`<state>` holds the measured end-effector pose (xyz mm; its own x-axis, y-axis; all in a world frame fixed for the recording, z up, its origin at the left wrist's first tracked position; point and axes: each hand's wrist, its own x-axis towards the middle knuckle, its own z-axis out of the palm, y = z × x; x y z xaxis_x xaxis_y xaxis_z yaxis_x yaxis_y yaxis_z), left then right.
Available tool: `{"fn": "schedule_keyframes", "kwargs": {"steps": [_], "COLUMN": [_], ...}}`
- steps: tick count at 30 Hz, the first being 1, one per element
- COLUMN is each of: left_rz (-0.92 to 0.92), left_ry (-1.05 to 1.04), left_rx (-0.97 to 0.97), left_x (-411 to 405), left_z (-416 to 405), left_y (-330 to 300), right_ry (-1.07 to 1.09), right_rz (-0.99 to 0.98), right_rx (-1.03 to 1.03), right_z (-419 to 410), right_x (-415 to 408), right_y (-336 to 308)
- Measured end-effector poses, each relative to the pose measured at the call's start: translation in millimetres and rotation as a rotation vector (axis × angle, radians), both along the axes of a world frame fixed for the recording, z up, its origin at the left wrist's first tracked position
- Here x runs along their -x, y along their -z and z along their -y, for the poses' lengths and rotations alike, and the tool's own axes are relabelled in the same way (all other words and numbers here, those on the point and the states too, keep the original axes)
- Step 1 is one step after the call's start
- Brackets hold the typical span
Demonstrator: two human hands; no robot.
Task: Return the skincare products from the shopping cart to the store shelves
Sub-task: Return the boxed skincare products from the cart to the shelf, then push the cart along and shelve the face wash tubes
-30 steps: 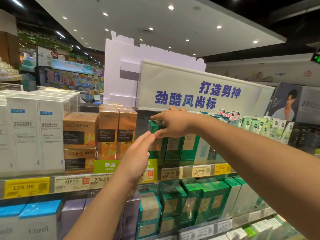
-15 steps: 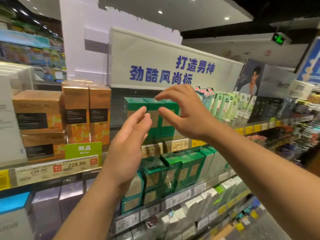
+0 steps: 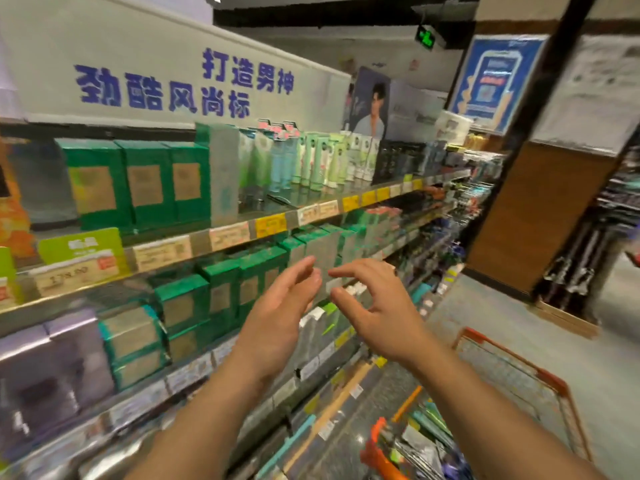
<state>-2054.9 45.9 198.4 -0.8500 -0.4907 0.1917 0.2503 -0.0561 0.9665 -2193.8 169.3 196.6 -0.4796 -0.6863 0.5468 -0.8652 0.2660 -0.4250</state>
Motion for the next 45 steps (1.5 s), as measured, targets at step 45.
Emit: {"fn": "schedule_keyframes", "kwargs": {"steps": [45], "left_rz": [0.937], "left_ry": [0.65], "left_rx": [1.488], "left_x": [158.2], "left_z": [-304.8], "left_y": [250.9], "right_ry": [0.909], "right_rz": [0.875], "right_rx": [-0.753], "right_z": [-415.1], "right_x": [-4.7], "right_y": [263.0]}}
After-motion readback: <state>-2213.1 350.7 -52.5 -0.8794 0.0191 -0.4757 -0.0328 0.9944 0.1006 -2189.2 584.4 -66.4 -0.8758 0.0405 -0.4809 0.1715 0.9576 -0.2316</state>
